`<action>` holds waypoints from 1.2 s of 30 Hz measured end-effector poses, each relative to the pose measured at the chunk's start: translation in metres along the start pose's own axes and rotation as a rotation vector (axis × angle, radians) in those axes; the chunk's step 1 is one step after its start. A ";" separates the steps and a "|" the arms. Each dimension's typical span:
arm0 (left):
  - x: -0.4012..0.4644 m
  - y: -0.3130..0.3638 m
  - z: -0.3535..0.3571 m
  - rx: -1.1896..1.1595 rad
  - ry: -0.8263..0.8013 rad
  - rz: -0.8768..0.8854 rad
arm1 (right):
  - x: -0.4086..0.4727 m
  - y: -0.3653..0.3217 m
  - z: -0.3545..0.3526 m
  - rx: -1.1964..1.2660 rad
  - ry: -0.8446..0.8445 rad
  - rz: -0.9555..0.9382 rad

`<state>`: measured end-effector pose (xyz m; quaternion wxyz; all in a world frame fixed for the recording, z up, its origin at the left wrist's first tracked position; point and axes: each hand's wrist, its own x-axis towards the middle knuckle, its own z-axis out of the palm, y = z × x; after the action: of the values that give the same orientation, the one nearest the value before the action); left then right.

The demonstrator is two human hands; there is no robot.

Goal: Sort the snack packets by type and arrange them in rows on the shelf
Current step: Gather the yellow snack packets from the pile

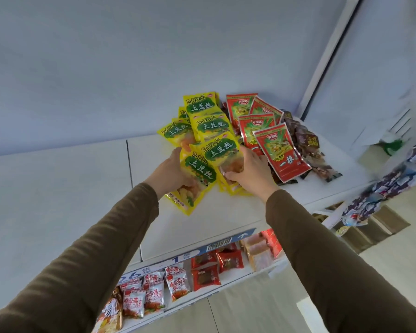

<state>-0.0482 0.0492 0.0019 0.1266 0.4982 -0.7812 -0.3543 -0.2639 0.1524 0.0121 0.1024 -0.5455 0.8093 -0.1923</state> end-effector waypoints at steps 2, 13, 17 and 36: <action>0.008 0.001 0.000 -0.072 -0.032 -0.076 | 0.007 0.002 0.002 0.066 0.009 -0.004; 0.019 -0.026 -0.001 -0.495 0.366 -0.224 | 0.053 0.008 0.009 0.602 0.132 -0.056; 0.024 -0.014 0.005 -0.442 0.555 -0.216 | 0.076 0.008 0.005 0.491 0.040 -0.098; 0.037 0.030 0.034 -0.647 0.635 -0.203 | 0.153 -0.024 0.004 0.282 -0.094 -0.217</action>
<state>-0.1048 0.0394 -0.0082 0.4733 0.5910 -0.5000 -0.4204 -0.3006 0.0027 0.0256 0.1943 -0.6181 0.7051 -0.2882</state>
